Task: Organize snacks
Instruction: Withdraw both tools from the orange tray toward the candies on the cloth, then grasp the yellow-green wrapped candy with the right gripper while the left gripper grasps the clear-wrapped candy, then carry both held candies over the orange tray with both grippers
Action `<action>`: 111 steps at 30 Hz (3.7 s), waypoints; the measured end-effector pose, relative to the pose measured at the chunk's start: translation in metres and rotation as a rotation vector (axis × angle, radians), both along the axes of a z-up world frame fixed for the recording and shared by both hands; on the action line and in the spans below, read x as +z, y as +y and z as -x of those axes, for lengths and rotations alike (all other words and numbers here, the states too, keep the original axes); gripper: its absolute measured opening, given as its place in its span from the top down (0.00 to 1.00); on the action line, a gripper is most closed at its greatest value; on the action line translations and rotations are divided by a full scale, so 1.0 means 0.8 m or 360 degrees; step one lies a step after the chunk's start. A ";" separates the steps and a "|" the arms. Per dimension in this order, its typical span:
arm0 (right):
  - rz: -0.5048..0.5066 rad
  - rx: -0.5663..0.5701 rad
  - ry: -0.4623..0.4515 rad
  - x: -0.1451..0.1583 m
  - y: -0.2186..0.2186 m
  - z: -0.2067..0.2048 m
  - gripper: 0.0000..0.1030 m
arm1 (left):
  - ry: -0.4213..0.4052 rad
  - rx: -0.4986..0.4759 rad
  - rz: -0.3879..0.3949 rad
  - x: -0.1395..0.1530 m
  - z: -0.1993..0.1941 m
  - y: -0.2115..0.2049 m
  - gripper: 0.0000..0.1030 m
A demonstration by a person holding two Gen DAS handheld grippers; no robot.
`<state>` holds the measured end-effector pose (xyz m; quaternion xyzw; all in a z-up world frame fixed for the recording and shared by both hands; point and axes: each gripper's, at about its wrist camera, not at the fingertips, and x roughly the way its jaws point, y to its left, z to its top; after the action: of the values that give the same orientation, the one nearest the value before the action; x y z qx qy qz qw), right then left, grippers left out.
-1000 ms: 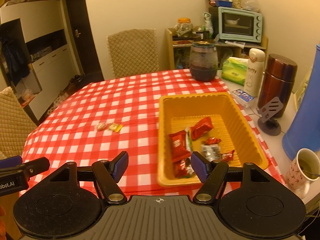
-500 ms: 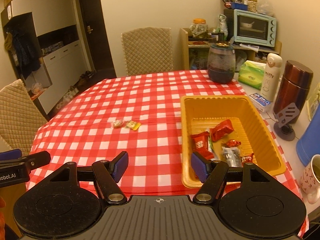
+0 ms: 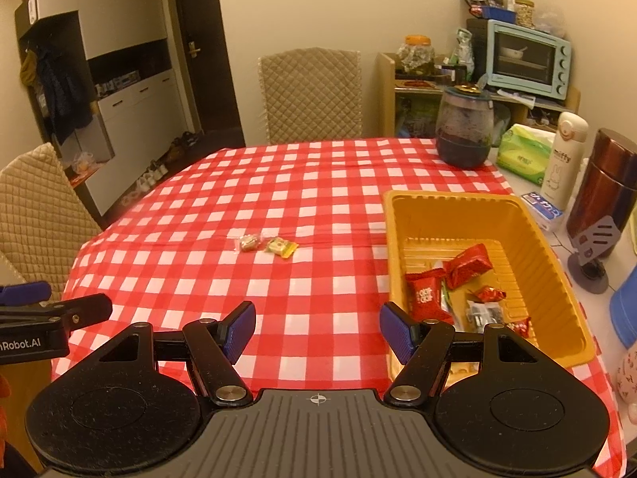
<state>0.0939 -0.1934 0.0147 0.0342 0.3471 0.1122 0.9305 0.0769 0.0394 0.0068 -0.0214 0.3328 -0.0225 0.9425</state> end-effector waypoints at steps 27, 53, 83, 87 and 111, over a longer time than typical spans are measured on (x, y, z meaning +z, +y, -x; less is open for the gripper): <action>0.0228 0.0460 0.0029 -0.107 0.078 -0.203 0.34 | 0.0062 -0.0411 -0.0219 -0.113 -0.207 0.016 0.14; 0.0346 0.0618 0.0198 -0.164 0.118 -0.295 0.79 | 0.0067 -0.0551 -0.0217 -0.148 -0.255 0.021 0.16; -0.0018 0.0151 0.0191 -0.117 0.043 -0.179 0.79 | 0.0248 -0.0612 -0.0134 -0.148 -0.224 -0.047 0.82; -0.0002 0.0121 0.0184 -0.111 0.038 -0.148 0.79 | 0.0265 -0.0509 -0.0079 -0.138 -0.177 -0.053 0.82; -0.0034 0.0040 0.0123 -0.032 0.002 0.020 0.79 | 0.0193 -0.0097 0.0144 -0.037 0.008 -0.057 0.82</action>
<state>0.0777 -0.1918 -0.0113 0.0442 0.3819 0.1263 0.9145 0.0701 -0.0063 -0.0227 -0.0551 0.3884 -0.0649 0.9176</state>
